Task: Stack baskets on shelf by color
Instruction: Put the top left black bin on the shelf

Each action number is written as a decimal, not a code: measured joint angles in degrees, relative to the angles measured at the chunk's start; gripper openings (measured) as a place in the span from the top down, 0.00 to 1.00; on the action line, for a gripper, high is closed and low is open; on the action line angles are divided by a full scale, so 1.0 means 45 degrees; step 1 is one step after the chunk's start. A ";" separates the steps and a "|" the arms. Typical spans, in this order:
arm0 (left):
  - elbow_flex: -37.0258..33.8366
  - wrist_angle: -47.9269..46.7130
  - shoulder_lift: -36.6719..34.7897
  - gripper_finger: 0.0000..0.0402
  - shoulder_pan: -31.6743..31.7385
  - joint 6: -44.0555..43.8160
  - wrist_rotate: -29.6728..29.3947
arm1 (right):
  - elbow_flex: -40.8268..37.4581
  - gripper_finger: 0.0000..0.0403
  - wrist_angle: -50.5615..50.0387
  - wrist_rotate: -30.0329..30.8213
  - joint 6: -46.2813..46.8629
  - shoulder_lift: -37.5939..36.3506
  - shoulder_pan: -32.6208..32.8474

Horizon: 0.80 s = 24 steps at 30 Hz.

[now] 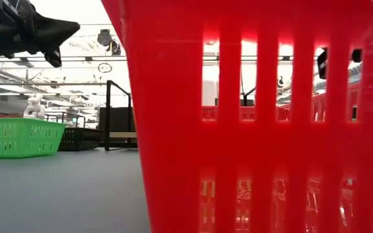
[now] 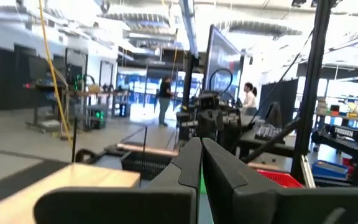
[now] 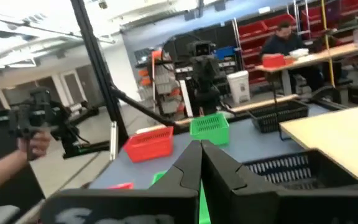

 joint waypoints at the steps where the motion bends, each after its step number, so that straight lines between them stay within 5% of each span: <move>1: 0.0000 0.0091 0.0000 0.96 0.0000 0.0119 0.0004 | -0.0005 1.00 0.0372 0.0037 -0.0250 0.0122 0.0000; 8: 0.0005 0.0337 0.0005 0.96 0.0000 -0.0920 -0.0140 | -0.0004 0.89 0.1075 0.1287 -0.0896 0.1438 -0.0020; 14: 0.0005 -0.1272 0.0076 0.96 0.0207 -0.0234 -0.0280 | 0.0000 0.76 0.1256 0.2930 0.0104 0.3070 -0.0019; 19: 0.0000 -0.3147 0.0664 0.96 0.0769 0.1256 -0.1563 | 0.0000 0.69 0.3576 0.5072 -0.0692 0.4245 -0.0034; 24: 0.0015 -0.3334 0.1521 0.89 0.1174 0.1666 -0.1765 | 0.0000 0.67 0.5276 0.4353 -0.1101 0.4951 -0.0130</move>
